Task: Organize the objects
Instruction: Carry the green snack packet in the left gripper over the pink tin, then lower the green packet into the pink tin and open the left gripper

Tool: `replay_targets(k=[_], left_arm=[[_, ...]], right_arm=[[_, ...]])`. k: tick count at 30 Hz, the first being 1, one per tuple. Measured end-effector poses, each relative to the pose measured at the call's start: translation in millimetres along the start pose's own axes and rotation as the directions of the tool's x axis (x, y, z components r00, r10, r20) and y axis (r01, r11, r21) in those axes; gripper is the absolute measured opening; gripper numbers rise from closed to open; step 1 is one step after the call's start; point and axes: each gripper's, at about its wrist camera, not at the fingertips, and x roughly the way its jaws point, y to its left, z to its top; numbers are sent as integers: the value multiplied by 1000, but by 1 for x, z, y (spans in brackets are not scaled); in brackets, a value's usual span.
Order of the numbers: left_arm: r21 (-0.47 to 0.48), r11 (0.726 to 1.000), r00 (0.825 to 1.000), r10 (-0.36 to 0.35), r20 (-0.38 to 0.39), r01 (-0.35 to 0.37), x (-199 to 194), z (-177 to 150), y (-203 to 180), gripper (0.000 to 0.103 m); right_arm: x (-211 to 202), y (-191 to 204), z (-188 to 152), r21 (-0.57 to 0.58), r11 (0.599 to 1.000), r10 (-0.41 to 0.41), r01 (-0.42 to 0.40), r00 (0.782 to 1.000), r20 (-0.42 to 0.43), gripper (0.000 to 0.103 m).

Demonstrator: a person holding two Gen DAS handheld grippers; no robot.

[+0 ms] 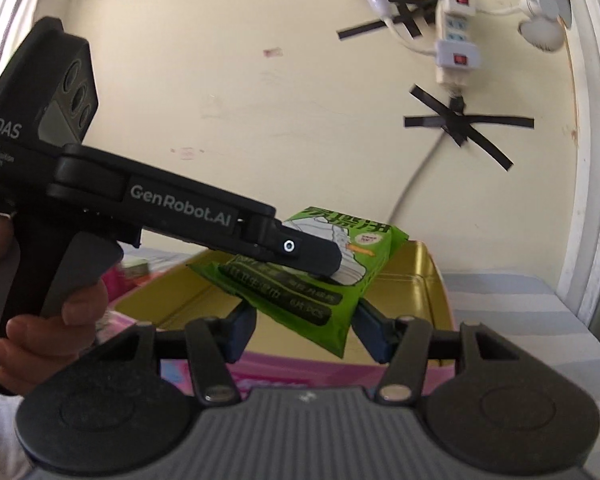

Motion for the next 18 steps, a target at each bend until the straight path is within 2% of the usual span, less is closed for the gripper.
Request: replay_targets(k=[7,11,16,18], left_arm=[[-1,997,997,71,8,-71,36,23,22,61],[-49,994,995,97,-28,-98,62,34,44,61],[-91,989,991,111,-74,-118,91,36,55,61],[-99,987,989,119,-84,-127,97,34,56,67]], right_arm=[[50,-30,19,3,1000,28,-28,998,-48,54],[86,-43,31,0,999,40,-40,993,-109,54],[116,-49,28,-20,1000,1,-5,981,-193,54],[123,-51,26,-16,1000,-10,7,978,-210,55]])
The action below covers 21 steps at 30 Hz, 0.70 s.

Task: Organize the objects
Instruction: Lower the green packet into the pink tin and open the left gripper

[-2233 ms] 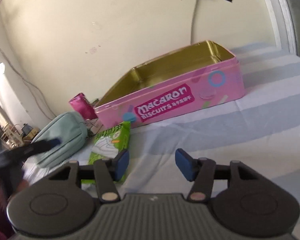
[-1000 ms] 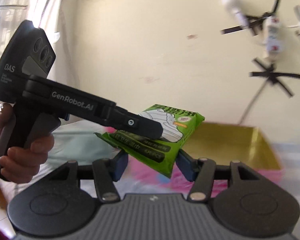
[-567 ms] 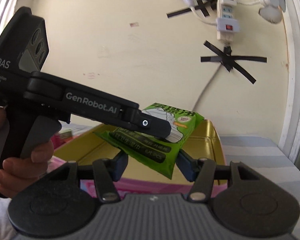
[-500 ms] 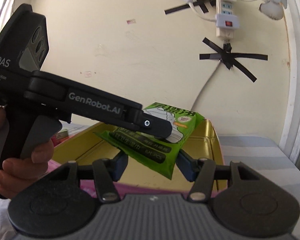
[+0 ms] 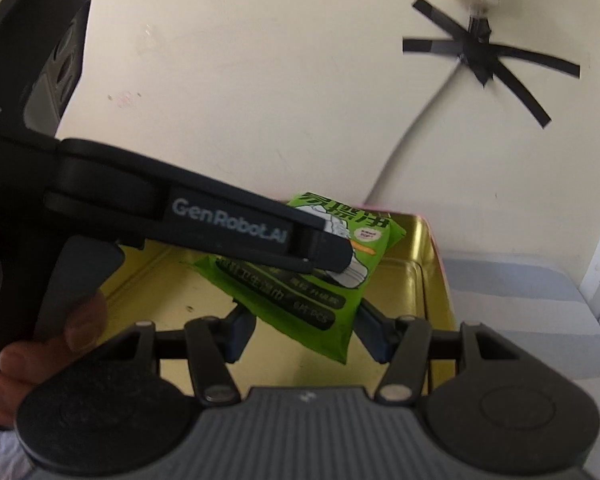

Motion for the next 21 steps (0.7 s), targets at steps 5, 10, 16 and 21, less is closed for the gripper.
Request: replay_targets(k=[5,10,16,21], left_arm=[[-1,1000,1000,16,26,-16,-3,1,0,72],[37,995,986,91,143,-97,-23,-1,-6,74],[40,996,966,62,250,-75,-26,-6,-23,74],[73,996,943,23,332,-50,-23,-5,-45,78]], right_arm=[[-5,4,-2,-21,999,-43,43,998,36,75],[-2,3,-2,-21,996,-85,85,996,15,75],[-29,-4,-19,-5,988,-151,152,988,39,75],[-30,-33,-15,12,986,-165,165,986,10,78]])
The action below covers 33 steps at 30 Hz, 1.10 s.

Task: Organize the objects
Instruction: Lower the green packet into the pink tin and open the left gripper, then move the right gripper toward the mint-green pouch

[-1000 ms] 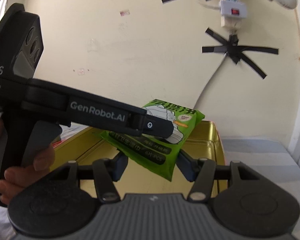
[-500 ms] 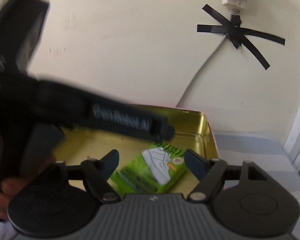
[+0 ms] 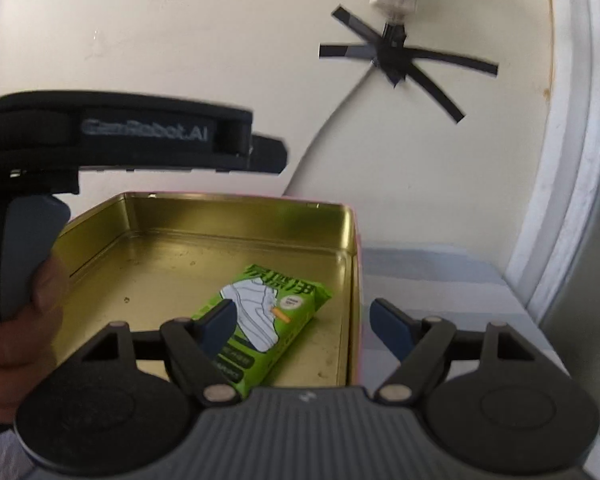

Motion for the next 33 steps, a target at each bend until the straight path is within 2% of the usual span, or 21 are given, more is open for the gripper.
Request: replay_targets(k=[2,4,6,8,9,10,14,18,21,22,23,26,27,28,30,33], left_arm=[[22,1000,1000,-11,10,11,3,1,-5,78],[23,1000,1000,-17,14,17,6,3,-7,78],[13,1000,1000,-26,8,26,13,4,-8,78],[5,999,999,-37,-3,37,17,3,-12,78],[0,999,999,-49,-6,49,20,3,-15,78],[-5,998,998,-61,-6,61,23,4,-19,78],[-39,994,995,-102,-22,101,43,6,-42,78],[-24,994,994,-107,-21,106,60,6,-68,78],[-23,998,996,-60,-65,59,72,7,-76,79],[-20,999,996,-41,-80,39,73,8,-76,79],[-18,1000,995,-24,-93,23,71,11,-74,79],[-68,998,996,-13,-88,7,36,24,-57,79],[-68,998,997,-11,-76,6,20,26,-52,83],[-64,998,998,-4,-61,0,1,27,-48,88],[-30,999,999,29,-33,-30,-41,21,-38,89],[21,999,999,45,-5,-45,-103,0,-20,89]], right_arm=[[5,1,2,-47,999,16,-16,1000,4,88],[7,11,4,-162,987,16,-14,1000,13,91],[9,28,-1,-320,947,-17,24,1000,24,85],[4,45,-14,-471,877,-73,93,996,60,83],[2,47,-20,-506,854,-92,118,993,76,83],[0,44,-20,-504,854,-103,131,991,84,83],[0,11,-15,-444,882,-138,157,988,75,81],[5,-22,-9,-383,904,-180,191,982,65,80],[13,-32,-3,-360,903,-228,236,972,65,80],[13,-33,0,-338,911,-229,237,971,64,82],[9,-33,2,-309,920,-229,241,970,76,89],[-23,-28,7,-204,950,-208,236,966,153,95],[-36,-25,9,-158,963,-194,220,967,168,96],[-48,-22,10,-117,971,-186,210,965,186,96],[-76,-13,4,-30,984,-164,175,962,220,97],[-110,3,-19,106,992,-93,69,966,241,97]])
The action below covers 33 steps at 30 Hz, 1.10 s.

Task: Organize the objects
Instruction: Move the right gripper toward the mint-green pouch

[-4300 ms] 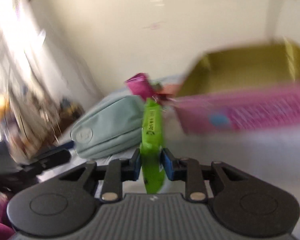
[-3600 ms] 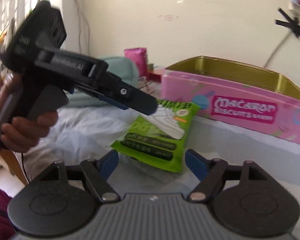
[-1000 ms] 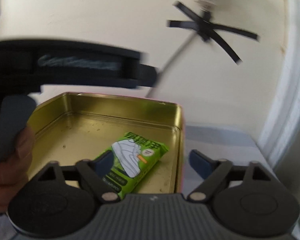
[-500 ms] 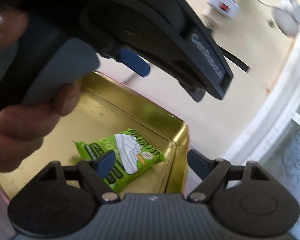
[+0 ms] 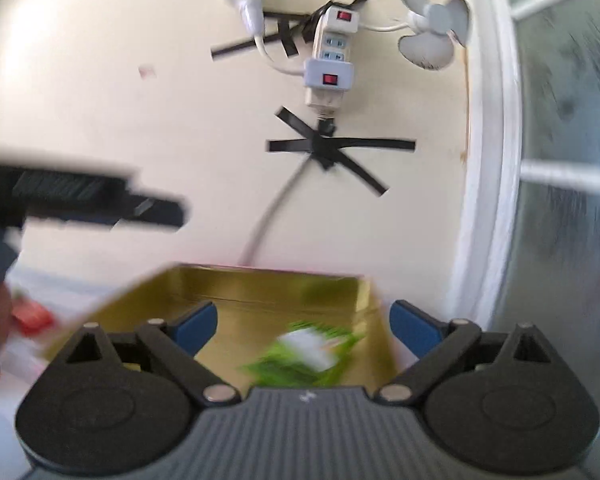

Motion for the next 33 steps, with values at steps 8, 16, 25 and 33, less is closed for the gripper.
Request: replay_targets(k=[8,16,25,33], left_arm=[[84,995,993,56,-106,-47,-112,-88,51,89],[-39,977,952,195,-235,-210,-152,-134,117,89],[-201,928,930,255,-266,-312,-185,-154,173,89],[-146,926,913,300,-276,-348,-179,-157,166,89]], right_arm=[[-37,68,-51,159,969,208,-191,973,-98,95],[-23,138,-75,172,944,320,-281,909,-266,87],[-17,211,-88,72,931,357,-357,858,-369,83],[-19,206,-87,85,920,386,-382,849,-361,82]])
